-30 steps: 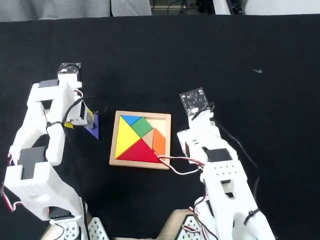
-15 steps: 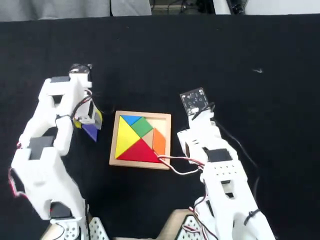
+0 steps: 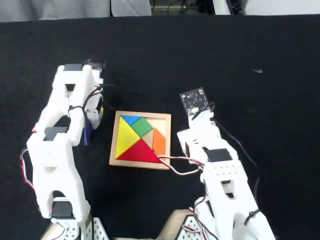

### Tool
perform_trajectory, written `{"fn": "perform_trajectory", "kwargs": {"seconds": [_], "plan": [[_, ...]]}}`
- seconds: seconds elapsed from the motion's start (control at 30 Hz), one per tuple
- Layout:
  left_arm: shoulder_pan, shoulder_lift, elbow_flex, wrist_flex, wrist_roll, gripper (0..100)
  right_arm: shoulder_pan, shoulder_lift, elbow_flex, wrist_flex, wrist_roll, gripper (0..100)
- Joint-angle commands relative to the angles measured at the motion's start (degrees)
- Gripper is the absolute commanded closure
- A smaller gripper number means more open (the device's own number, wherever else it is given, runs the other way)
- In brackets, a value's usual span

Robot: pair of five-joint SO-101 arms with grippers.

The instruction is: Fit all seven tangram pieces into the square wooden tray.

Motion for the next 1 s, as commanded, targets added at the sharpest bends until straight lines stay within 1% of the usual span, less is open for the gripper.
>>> {"fn": "perform_trajectory", "kwargs": {"seconds": [0.0, 0.07, 0.13, 0.27, 0.33, 0.4, 0.53, 0.63, 0.7, 0.8, 0.9, 0.97], "plan": [[0.57, -0.53, -8.66, 5.71, 4.66, 97, 1.05, -1.54, -0.22, -1.05, -0.18, 98.7], [0.84, -0.44, -11.56, 9.05, 2.2, 97, 1.05, -1.54, -0.22, -1.05, -0.18, 98.7], [0.92, -0.26, -12.35, 9.93, 1.05, 97, 1.05, -1.54, -0.22, -1.05, -0.18, 98.7], [-0.13, -0.7, -12.35, 10.2, 3.16, 97, 1.05, -1.63, -0.22, -1.05, -0.18, 98.7], [-0.04, -1.23, -13.05, 11.69, 3.34, 97, 1.05, -1.63, -0.22, -1.05, -0.18, 98.7], [0.04, -3.87, -14.2, 14.07, 3.52, 97, 1.05, -1.63, -0.22, -1.05, -0.18, 98.7], [1.54, -12.13, -12.09, 14.15, 3.08, 97, 1.14, -1.71, -0.22, -1.05, -0.18, 98.7], [5.23, -19.96, -7.34, 14.15, 1.23, 97, 1.58, -1.71, -0.31, -1.05, -0.18, 98.7], [8.57, -25.32, -3.21, 14.07, -0.18, 97, 3.43, -1.8, -0.66, -1.05, -0.18, 98.7], [13.05, -31.47, 2.86, 13.36, -0.09, 97, 7.47, -1.8, -1.71, -1.05, -0.62, 98.7], [17.36, -34.2, 10.33, 8.44, 1.14, 97, 10.99, -1.8, -2.51, -0.97, -0.7, 98.7], [20.0, -34.29, 14.64, 4.13, 4.84, 97, 12.4, -1.89, -2.68, -1.05, -0.79, 98.7]]}}
